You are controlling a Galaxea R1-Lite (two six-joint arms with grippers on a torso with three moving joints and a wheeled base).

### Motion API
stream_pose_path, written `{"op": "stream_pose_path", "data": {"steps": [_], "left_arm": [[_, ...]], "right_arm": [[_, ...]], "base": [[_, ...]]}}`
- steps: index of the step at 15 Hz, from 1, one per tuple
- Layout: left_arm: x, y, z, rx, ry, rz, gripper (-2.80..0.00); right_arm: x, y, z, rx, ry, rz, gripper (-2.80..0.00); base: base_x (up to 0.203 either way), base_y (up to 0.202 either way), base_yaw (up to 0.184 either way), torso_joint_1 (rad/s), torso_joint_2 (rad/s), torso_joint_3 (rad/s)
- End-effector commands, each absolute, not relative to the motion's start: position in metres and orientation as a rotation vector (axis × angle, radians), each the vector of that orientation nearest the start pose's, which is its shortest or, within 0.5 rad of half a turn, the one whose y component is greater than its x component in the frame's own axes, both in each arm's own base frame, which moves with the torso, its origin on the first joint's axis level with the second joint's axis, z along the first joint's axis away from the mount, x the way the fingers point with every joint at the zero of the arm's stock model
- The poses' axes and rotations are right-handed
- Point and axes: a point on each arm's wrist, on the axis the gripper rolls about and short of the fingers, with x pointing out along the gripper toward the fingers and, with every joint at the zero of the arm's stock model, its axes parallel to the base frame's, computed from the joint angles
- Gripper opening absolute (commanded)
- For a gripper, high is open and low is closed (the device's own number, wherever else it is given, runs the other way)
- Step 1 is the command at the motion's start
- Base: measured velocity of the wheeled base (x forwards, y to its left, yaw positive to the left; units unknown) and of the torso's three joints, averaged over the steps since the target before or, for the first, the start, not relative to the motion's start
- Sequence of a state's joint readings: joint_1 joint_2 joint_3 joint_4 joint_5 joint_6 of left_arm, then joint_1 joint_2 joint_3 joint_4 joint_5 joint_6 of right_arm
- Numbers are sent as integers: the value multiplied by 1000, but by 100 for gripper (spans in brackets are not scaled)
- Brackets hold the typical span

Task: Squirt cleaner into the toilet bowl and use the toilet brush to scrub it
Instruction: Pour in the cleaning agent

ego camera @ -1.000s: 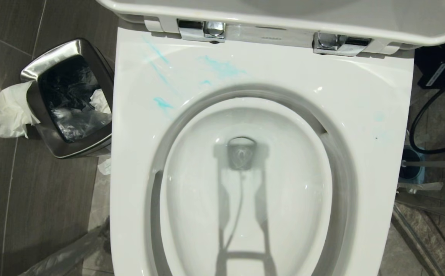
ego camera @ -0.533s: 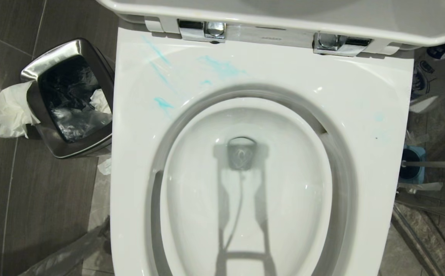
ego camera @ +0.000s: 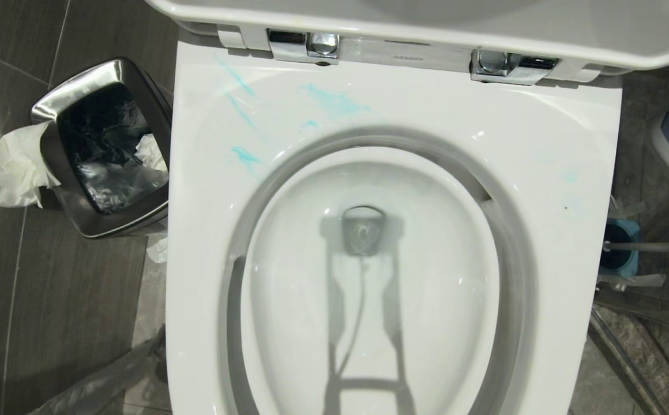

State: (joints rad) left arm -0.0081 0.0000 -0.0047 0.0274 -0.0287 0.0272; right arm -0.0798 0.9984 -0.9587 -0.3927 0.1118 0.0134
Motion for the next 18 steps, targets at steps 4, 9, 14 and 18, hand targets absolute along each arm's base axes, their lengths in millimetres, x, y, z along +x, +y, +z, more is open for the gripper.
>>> {"op": "stream_pose_path", "data": {"steps": [4, 9, 14, 18], "left_arm": [[-23, 0, 74, 29, 24, -37, -280], [-23, 0, 74, 32, 22, -36, -280], [-23, 0, 74, 32, 23, -36, -280], [-23, 0, 74, 32, 24, -35, -280]], "right_arm": [[44, 0, 345, -83, -333, 46, -280], [38, 0, 331, -120, -314, 53, -280], [33, 1, 321, -124, -301, 73, -280], [34, 1, 319, -124, -291, 82, -280]], "base": [[0, 0, 0, 0, 0, 0], [0, 0, 0, 0, 0, 0], [0, 0, 0, 1, 2, 139], [0, 0, 0, 2, 2, 197]]}}
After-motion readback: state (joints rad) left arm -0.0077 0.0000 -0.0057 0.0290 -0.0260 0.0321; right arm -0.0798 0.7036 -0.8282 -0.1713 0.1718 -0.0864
